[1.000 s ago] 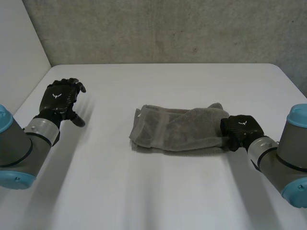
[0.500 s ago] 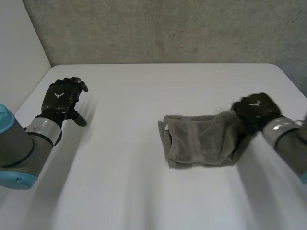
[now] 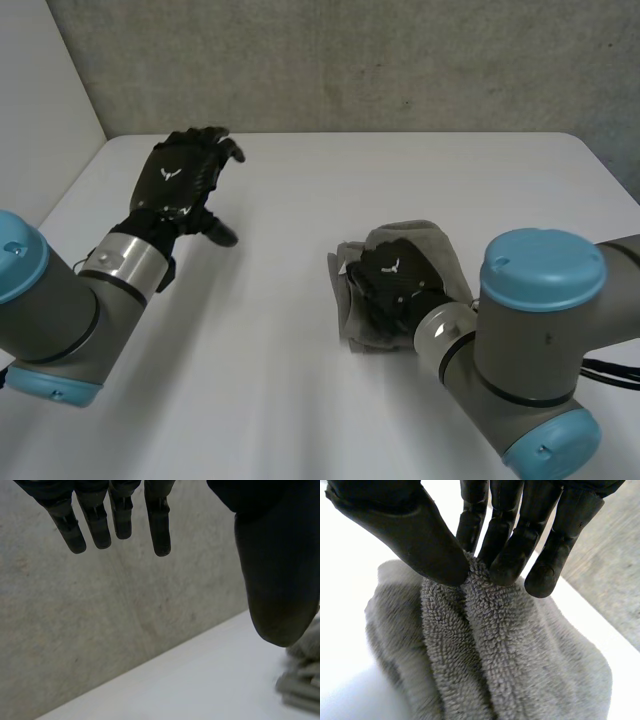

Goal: Fold the towel.

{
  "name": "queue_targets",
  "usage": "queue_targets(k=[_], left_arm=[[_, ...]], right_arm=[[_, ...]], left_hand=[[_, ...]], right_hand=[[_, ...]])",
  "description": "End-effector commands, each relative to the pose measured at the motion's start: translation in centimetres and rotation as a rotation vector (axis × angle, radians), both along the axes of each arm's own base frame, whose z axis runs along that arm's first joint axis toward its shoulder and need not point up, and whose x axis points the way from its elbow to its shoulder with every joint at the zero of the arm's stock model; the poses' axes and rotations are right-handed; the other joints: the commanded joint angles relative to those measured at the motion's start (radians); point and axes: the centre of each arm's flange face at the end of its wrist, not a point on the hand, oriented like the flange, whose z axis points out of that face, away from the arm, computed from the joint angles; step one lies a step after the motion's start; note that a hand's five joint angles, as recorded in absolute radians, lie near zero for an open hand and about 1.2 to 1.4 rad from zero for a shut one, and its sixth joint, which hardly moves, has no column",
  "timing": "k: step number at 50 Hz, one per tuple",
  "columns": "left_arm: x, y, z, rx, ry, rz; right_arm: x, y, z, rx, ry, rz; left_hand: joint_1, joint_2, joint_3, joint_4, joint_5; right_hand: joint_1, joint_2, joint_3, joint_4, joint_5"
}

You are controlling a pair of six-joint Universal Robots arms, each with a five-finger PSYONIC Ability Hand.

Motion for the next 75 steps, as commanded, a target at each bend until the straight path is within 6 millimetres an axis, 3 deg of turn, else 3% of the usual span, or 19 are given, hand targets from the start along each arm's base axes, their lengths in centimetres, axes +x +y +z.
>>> queue_targets(k=[1, 8, 10, 13, 19, 21, 22, 23, 24, 25, 26, 30, 37, 41, 43, 48, 53, 61, 75], left_arm=[[-1.4, 0.3, 1.6, -0.012, 0.066, -0.043], [-1.7, 0.2, 2.1, -0.024, 0.077, -0.048], [-1.7, 0.3, 2.1, -0.023, 0.079, -0.049], [-1.8, 0.4, 2.1, -0.018, 0.086, -0.054], [-2.0, 0.6, 2.1, -0.002, 0.107, -0.066], [-2.1, 0.6, 2.1, -0.003, 0.108, -0.071], [-2.2, 0.6, 2.1, -0.003, 0.108, -0.071], [-2.4, 0.7, 2.2, -0.009, 0.110, -0.080], [-2.4, 0.7, 2.2, -0.009, 0.110, -0.080], [-2.8, 0.8, 2.3, -0.014, 0.112, -0.090], [-3.2, 0.8, 2.6, -0.023, 0.117, -0.099], [-4.3, 0.6, 3.0, -0.037, 0.124, -0.125], [-7.7, 1.0, 2.0, -0.004, 0.111, -0.204], [-8.9, 1.6, 0.3, 0.062, 0.080, -0.235], [-9.5, 2.1, -0.6, 0.096, 0.063, -0.251], [-11.0, 3.4, -3.1, 0.165, 0.028, -0.293], [-12.1, 5.0, -5.7, 0.220, -0.003, -0.333], [-12.1, 5.8, -8.0, 0.266, -0.047, -0.341], [-10.2, 6.2, -9.9, 0.328, -0.085, -0.309]], right_arm=[[0.4, 0.5, 1.2, 0.016, -0.084, 0.016], [0.9, 1.4, 0.6, 0.057, -0.094, 0.056], [2.2, 3.2, -0.4, 0.082, -0.081, 0.113], [2.8, 4.0, -1.5, 0.100, -0.060, 0.136], [2.8, 4.1, -2.1, 0.107, -0.037, 0.137], [2.5, 4.2, -2.0, 0.112, -0.036, 0.139], [2.5, 4.2, -2.0, 0.113, -0.036, 0.139], [2.3, 4.2, -1.8, 0.114, -0.036, 0.138], [2.3, 4.2, -1.8, 0.114, -0.036, 0.138], [2.1, 4.2, -1.6, 0.112, -0.032, 0.133], [1.8, 4.3, -1.1, 0.112, -0.031, 0.130], [0.9, 4.3, 0.2, 0.102, -0.033, 0.116], [-4.0, -0.1, 2.4, 0.057, -0.062, -0.076], [-6.0, -1.7, 1.8, 0.081, -0.064, -0.146], [-8.2, -3.2, 0.8, 0.108, -0.071, -0.222], [-10.4, -5.2, 0.0, 0.127, -0.136, -0.317], [-11.0, -6.1, -1.0, 0.206, -0.226, -0.358], [-10.4, -6.1, -1.9, 0.344, -0.377, -0.347], [-9.0, -6.5, -3.7, 0.427, -0.432, -0.286]], left_hand=[[-0.081, -0.062, -0.067, -0.076, -0.053], [-0.081, -0.062, -0.067, -0.076, -0.053], [-0.081, -0.062, -0.067, -0.076, -0.053], [-0.081, -0.062, -0.067, -0.076, -0.053], [-0.081, -0.062, -0.067, -0.076, -0.053], [-0.081, -0.062, -0.067, -0.076, -0.053], [-0.081, -0.062, -0.067, -0.076, -0.053], [-0.081, -0.062, -0.067, -0.076, -0.053], [-0.081, -0.062, -0.067, -0.076, -0.053], [-0.081, -0.062, -0.067, -0.076, -0.053], [-0.078, -0.059, -0.065, -0.073, -0.050], [-0.075, -0.057, -0.062, -0.070, -0.047], [-0.066, -0.048, -0.053, -0.061, -0.039], [-0.066, -0.048, -0.053, -0.061, -0.039], [-0.066, -0.048, -0.053, -0.061, -0.039], [-0.066, -0.048, -0.053, -0.061, -0.039], [-0.066, -0.048, -0.053, -0.061, -0.039], [-0.066, -0.048, -0.053, -0.061, -0.039], [-0.066, -0.048, -0.053, -0.061, -0.039]], right_hand=[[0.080, 0.090, 0.070, 0.059, 0.066], [0.080, 0.090, 0.070, 0.059, 0.066], [0.080, 0.090, 0.070, 0.059, 0.066], [0.080, 0.090, 0.070, 0.059, 0.066], [0.080, 0.090, 0.070, 0.059, 0.066], [-0.207, -0.198, -0.218, -0.229, -0.222], [-0.210, -0.200, -0.220, -0.231, -0.224], [-0.558, -0.549, -0.568, -0.580, -0.572], [-0.562, -0.552, -0.572, -0.583, -0.576], [-0.931, -0.921, -0.941, -0.952, -0.945], [-1.142, -1.132, -1.152, -1.163, -1.156], [-1.142, -1.132, -1.152, -1.163, -1.156], [-1.142, -1.132, -1.152, -1.163, -1.156], [-1.142, -1.132, -1.152, -1.163, -1.156], [-1.142, -1.132, -1.152, -1.163, -1.156], [-1.142, -1.132, -1.152, -1.163, -1.156], [-1.142, -1.132, -1.152, -1.163, -1.156], [-1.142, -1.132, -1.152, -1.163, -1.156], [-1.142, -1.132, -1.152, -1.163, -1.156]])
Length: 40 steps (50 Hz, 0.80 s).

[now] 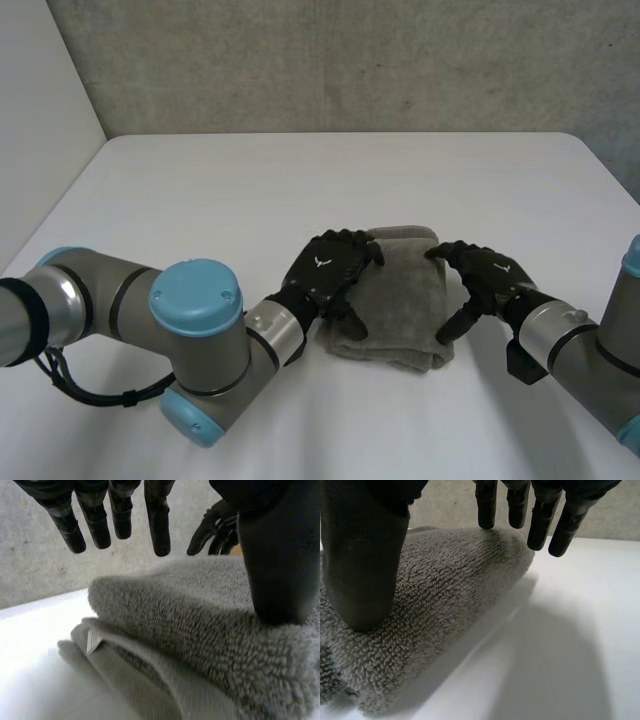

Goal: Fold the towel.

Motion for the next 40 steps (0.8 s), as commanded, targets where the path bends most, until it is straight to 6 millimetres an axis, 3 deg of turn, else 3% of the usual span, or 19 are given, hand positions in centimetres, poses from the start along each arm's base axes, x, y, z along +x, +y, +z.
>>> queue_targets(k=[1, 13, 19, 25, 33, 35, 36, 37, 38, 39, 40], left_arm=[[1.1, 0.2, -0.6, 0.025, -0.023, 0.018], [2.5, -0.8, -0.1, -0.016, -0.056, 0.053], [2.6, -0.7, -0.2, -0.010, -0.064, 0.052], [2.6, -1.0, 1.5, -0.039, -0.036, 0.059], [3.5, -1.5, 5.1, -0.074, -0.006, 0.088], [3.7, -1.8, 6.1, -0.086, -0.001, 0.096], [3.8, -2.0, 7.2, -0.097, 0.011, 0.102], [3.9, -2.3, 8.5, -0.111, 0.026, 0.110], [3.9, -2.3, 8.5, -0.111, 0.026, 0.110], [4.1, -2.3, 9.8, -0.119, 0.035, 0.115], [4.5, -2.4, 10.9, -0.119, 0.035, 0.125]], right_arm=[[0.8, -0.3, -0.5, 0.007, -0.012, 0.041], [2.3, -0.3, -2.0, 0.032, -0.005, 0.094], [2.2, -0.3, -1.7, 0.021, -0.001, 0.095], [2.1, -0.1, -0.9, -0.002, 0.002, 0.085], [1.7, 0.2, 2.0, -0.081, -0.002, 0.049], [1.2, 0.1, 4.5, -0.158, -0.003, -0.002], [1.2, 0.1, 4.5, -0.158, -0.003, -0.002], [0.9, 0.0, 5.7, -0.198, 0.000, -0.030], [0.7, 0.0, 7.2, -0.247, 0.006, -0.055], [0.7, 0.0, 7.2, -0.248, 0.006, -0.055], [0.4, 0.1, 8.6, -0.291, 0.012, -0.077]], left_hand=[[-0.066, -0.048, -0.053, -0.061, -0.039], [-0.066, -0.048, -0.053, -0.061, -0.039], [-0.069, -0.051, -0.056, -0.064, -0.042], [-0.072, -0.054, -0.059, -0.067, -0.045], [-0.072, -0.054, -0.059, -0.067, -0.045], [-0.072, -0.054, -0.059, -0.067, -0.045], [-0.069, -0.051, -0.056, -0.064, -0.042], [-0.066, -0.048, -0.053, -0.061, -0.039], [-0.066, -0.048, -0.053, -0.061, -0.039], [-0.069, -0.051, -0.056, -0.064, -0.042], [-0.069, -0.051, -0.056, -0.064, -0.042]], right_hand=[[-0.063, -0.072, -0.075, -0.081, -0.061], [-0.063, -0.072, -0.075, -0.081, -0.061], [-0.063, -0.072, -0.075, -0.081, -0.061], [-0.063, -0.072, -0.075, -0.081, -0.061], [-0.063, -0.072, -0.075, -0.081, -0.061], [-0.063, -0.072, -0.075, -0.081, -0.061], [-0.063, -0.072, -0.075, -0.081, -0.061], [-0.063, -0.072, -0.075, -0.081, -0.061], [-0.063, -0.072, -0.075, -0.081, -0.061], [-0.063, -0.072, -0.075, -0.081, -0.061], [-0.063, -0.072, -0.075, -0.081, -0.061]])
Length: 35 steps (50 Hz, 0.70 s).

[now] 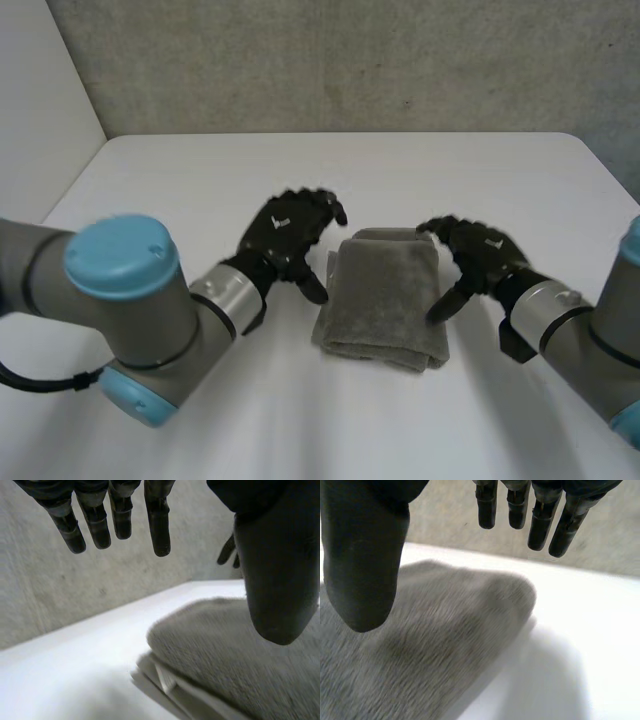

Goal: Fold the towel.

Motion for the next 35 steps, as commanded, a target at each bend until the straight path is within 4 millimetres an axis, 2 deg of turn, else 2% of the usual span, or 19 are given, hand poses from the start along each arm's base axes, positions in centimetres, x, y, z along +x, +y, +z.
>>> queue_targets(k=[1, 2, 3, 4, 5, 6, 7, 8, 9, 10, 11, 12, 13, 14, 16, 23, 35], left_arm=[[1.0, -0.7, 5.1, -0.037, 0.033, 0.033], [1.5, -0.8, 6.3, -0.036, 0.032, 0.048], [1.5, -0.8, 6.3, -0.036, 0.032, 0.048], [2.2, -1.0, 7.4, -0.037, 0.033, 0.077], [2.9, -1.2, 8.5, -0.039, 0.033, 0.109], [3.0, -1.2, 8.5, -0.039, 0.033, 0.110], [3.6, -1.4, 9.4, -0.041, 0.032, 0.143], [4.2, -1.6, 10.4, -0.047, 0.035, 0.177], [4.3, -1.6, 10.4, -0.047, 0.035, 0.177], [4.8, -1.7, 11.2, -0.053, 0.039, 0.213], [4.8, -1.7, 11.2, -0.053, 0.039, 0.214], [5.4, -1.7, 12.1, -0.061, 0.046, 0.249], [6.0, -1.7, 12.9, -0.067, 0.053, 0.284], [6.0, -1.7, 12.9, -0.067, 0.053, 0.284], [7.1, -1.7, 14.0, -0.067, 0.075, 0.351], [7.8, -1.3, 15.3, -0.061, 0.102, 0.385], [7.9, -1.1, 15.5, -0.052, 0.095, 0.384]], right_arm=[[-1.1, 0.0, 5.5, -0.174, 0.004, -0.102], [-1.4, 0.2, 7.1, -0.222, 0.009, -0.122], [-1.6, 0.4, 8.6, -0.267, 0.012, -0.135], [-1.6, 0.4, 8.6, -0.268, 0.012, -0.135], [-1.8, 0.6, 10.1, -0.302, 0.010, -0.151], [-2.0, 0.8, 11.6, -0.331, 0.003, -0.163], [-2.0, 0.8, 11.6, -0.331, 0.003, -0.163], [-2.1, 1.1, 13.0, -0.356, -0.004, -0.172], [-2.1, 1.1, 13.0, -0.357, -0.004, -0.172], [-2.3, 1.3, 14.4, -0.379, -0.008, -0.182], [-2.5, 1.4, 15.6, -0.391, -0.011, -0.191], [-2.5, 1.4, 15.6, -0.391, -0.011, -0.191], [-2.5, 1.5, 16.5, -0.386, -0.005, -0.198], [-2.6, 1.5, 17.0, -0.366, 0.006, -0.209], [-2.7, 1.5, 17.3, -0.339, 0.020, -0.221], [-2.9, 1.3, 16.8, -0.275, 0.075, -0.232], [-2.7, 1.2, 16.1, -0.274, 0.100, -0.225]], left_hand=[[-0.069, -0.051, -0.056, -0.064, -0.042], [-0.072, -0.054, -0.059, -0.067, -0.044], [-0.072, -0.054, -0.059, -0.067, -0.045], [-0.072, -0.054, -0.059, -0.067, -0.045], [-0.075, -0.056, -0.062, -0.070, -0.047], [-0.075, -0.057, -0.062, -0.070, -0.047], [-0.081, -0.062, -0.067, -0.076, -0.053], [-0.081, -0.062, -0.067, -0.076, -0.053], [-0.081, -0.062, -0.067, -0.076, -0.053], [-0.081, -0.062, -0.067, -0.076, -0.053], [-0.081, -0.062, -0.067, -0.076, -0.053], [-0.081, -0.062, -0.067, -0.076, -0.053], [-0.084, -0.065, -0.070, -0.079, -0.056], [-0.084, -0.065, -0.070, -0.079, -0.056], [-0.084, -0.065, -0.070, -0.079, -0.056], [-0.084, -0.065, -0.070, -0.079, -0.056], [-0.084, -0.065, -0.070, -0.079, -0.056]], right_hand=[[-0.054, -0.072, -0.070, -0.081, -0.061], [-0.054, -0.072, -0.070, -0.081, -0.061], [-0.054, -0.072, -0.070, -0.081, -0.061], [-0.054, -0.072, -0.070, -0.081, -0.061], [-0.054, -0.072, -0.070, -0.081, -0.061], [-0.054, -0.072, -0.070, -0.081, -0.061], [-0.054, -0.072, -0.070, -0.081, -0.061], [-0.054, -0.072, -0.070, -0.081, -0.061], [-0.054, -0.072, -0.070, -0.081, -0.061], [-0.054, -0.072, -0.070, -0.081, -0.061], [-0.054, -0.072, -0.070, -0.081, -0.061], [-0.054, -0.072, -0.070, -0.081, -0.061], [-0.054, -0.072, -0.070, -0.081, -0.061], [-0.054, -0.072, -0.070, -0.081, -0.061], [-0.054, -0.072, -0.070, -0.081, -0.061], [-0.054, -0.072, -0.070, -0.081, -0.061], [-0.054, -0.072, -0.070, -0.081, -0.061]])
